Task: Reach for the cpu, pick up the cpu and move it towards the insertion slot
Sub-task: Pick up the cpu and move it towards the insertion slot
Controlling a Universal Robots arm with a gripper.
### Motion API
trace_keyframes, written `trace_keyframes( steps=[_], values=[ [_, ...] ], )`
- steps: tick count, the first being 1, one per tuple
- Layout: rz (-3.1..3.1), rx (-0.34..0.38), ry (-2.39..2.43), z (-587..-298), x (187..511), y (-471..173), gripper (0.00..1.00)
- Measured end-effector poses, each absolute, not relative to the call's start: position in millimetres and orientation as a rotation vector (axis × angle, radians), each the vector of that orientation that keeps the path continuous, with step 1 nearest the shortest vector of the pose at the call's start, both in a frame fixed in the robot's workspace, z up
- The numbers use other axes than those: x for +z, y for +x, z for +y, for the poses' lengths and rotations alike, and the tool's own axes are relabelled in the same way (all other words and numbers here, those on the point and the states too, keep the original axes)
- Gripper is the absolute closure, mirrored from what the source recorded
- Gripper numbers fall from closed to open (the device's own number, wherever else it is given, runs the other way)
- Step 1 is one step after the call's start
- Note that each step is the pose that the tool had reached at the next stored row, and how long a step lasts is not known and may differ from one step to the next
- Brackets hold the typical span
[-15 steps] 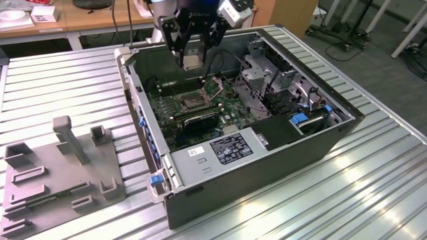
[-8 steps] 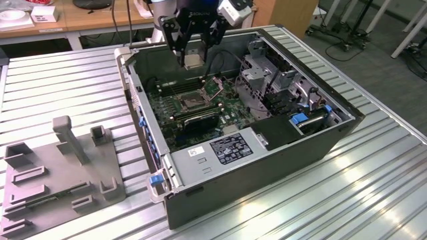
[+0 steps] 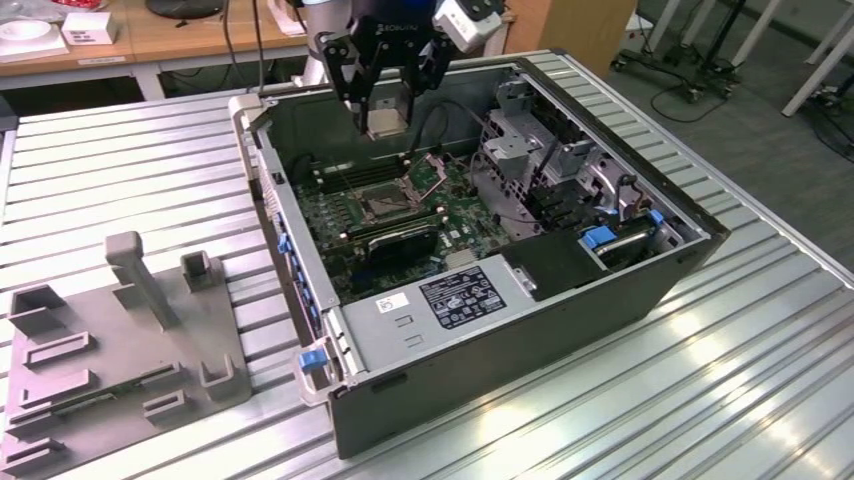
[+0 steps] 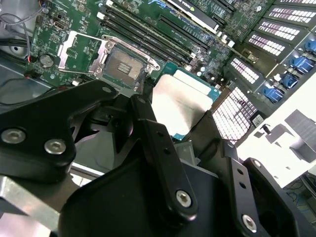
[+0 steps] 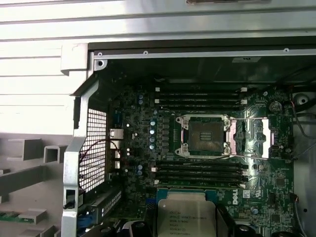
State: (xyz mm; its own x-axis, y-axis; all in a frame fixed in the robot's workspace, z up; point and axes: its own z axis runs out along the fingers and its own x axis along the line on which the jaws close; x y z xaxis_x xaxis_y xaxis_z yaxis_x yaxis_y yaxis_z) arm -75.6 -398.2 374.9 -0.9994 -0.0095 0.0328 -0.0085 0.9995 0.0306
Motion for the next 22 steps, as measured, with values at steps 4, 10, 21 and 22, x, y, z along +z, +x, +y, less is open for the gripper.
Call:
trace_keyframes(
  steps=[4, 10, 21, 22],
  values=[
    [-3.108, -0.047, 0.014, -398.2, 374.9, -75.6, 0.45],
    [-3.108, -0.048, 0.014, -396.7, 374.0, -68.2, 0.45],
    [-3.108, -0.047, 0.014, -390.7, 372.0, -59.4, 0.45],
    [-3.108, -0.047, 0.014, -389.8, 371.9, -59.2, 0.45]
  ],
)
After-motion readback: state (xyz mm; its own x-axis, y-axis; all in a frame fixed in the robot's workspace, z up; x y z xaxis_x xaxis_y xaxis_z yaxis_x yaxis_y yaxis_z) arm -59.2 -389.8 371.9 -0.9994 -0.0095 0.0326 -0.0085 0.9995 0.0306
